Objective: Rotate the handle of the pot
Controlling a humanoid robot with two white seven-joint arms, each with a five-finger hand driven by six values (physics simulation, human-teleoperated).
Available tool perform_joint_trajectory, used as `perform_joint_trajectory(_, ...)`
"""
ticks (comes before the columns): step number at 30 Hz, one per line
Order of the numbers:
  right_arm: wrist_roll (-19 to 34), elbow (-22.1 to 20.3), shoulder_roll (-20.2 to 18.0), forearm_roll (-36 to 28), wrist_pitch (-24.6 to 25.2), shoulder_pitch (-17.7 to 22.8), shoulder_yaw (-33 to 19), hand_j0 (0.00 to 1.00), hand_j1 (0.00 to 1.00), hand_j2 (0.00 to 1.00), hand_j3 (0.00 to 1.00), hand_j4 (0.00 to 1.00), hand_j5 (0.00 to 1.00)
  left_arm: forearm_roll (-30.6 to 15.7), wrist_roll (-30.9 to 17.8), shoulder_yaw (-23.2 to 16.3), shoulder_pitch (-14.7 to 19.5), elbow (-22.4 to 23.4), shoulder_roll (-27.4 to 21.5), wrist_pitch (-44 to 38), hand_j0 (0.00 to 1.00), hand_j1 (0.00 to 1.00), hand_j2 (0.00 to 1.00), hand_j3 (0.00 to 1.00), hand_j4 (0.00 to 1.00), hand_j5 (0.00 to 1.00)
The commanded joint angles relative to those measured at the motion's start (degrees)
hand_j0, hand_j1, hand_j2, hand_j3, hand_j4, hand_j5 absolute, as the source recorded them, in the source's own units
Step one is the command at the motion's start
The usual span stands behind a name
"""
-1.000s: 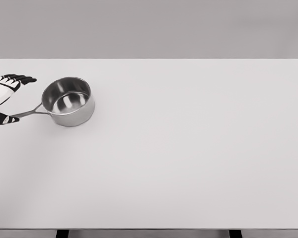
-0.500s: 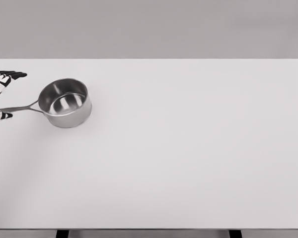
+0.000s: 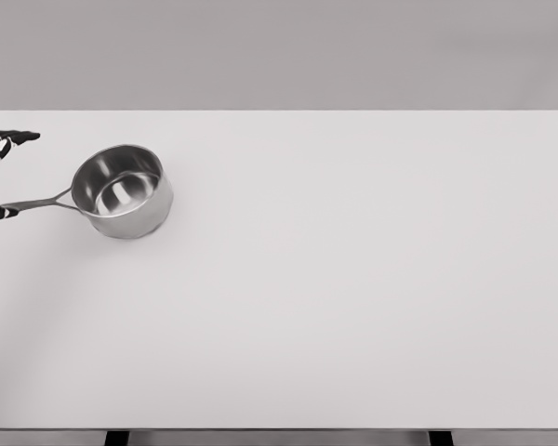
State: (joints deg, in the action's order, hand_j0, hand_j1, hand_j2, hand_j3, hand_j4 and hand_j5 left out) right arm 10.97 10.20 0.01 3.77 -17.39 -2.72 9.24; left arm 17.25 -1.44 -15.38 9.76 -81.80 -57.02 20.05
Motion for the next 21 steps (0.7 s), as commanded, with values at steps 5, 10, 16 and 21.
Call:
perform_joint_trajectory(5, 0.01, 0.00, -0.01, 0.01, -0.01, 0.00, -0.01, 1.00, 1.00, 1.00, 1.00, 1.00, 1.00, -0.63, -0.05, 0.08, 0.00, -0.64, -0.63, 0.60, 1.00, 1.00, 1.00, 1.00, 1.00, 1.00)
perform_joint_trajectory(10, 0.01, 0.00, -0.01, 0.01, -0.01, 0.00, -0.01, 1.00, 1.00, 1.00, 1.00, 1.00, 1.00, -0.72, -0.14, 0.00, -0.53, -1.87, -0.72, 0.60, 1.00, 1.00, 1.00, 1.00, 1.00, 1.00)
perform_joint_trajectory(16, 0.01, 0.00, -0.01, 0.01, -0.01, 0.00, -0.01, 1.00, 1.00, 1.00, 1.00, 1.00, 1.00, -0.55, -0.14, -0.53, -0.35, 0.33, 0.16, 0.51, 1.00, 1.00, 1.00, 1.00, 1.00, 1.00)
perform_joint_trajectory(21, 0.01, 0.00, -0.01, 0.01, -0.01, 0.00, -0.01, 1.00, 1.00, 1.00, 1.00, 1.00, 1.00, -0.55, -0.14, -0.53, 0.09, 3.93, 1.83, 0.43, 1.00, 1.00, 1.00, 1.00, 1.00, 1.00)
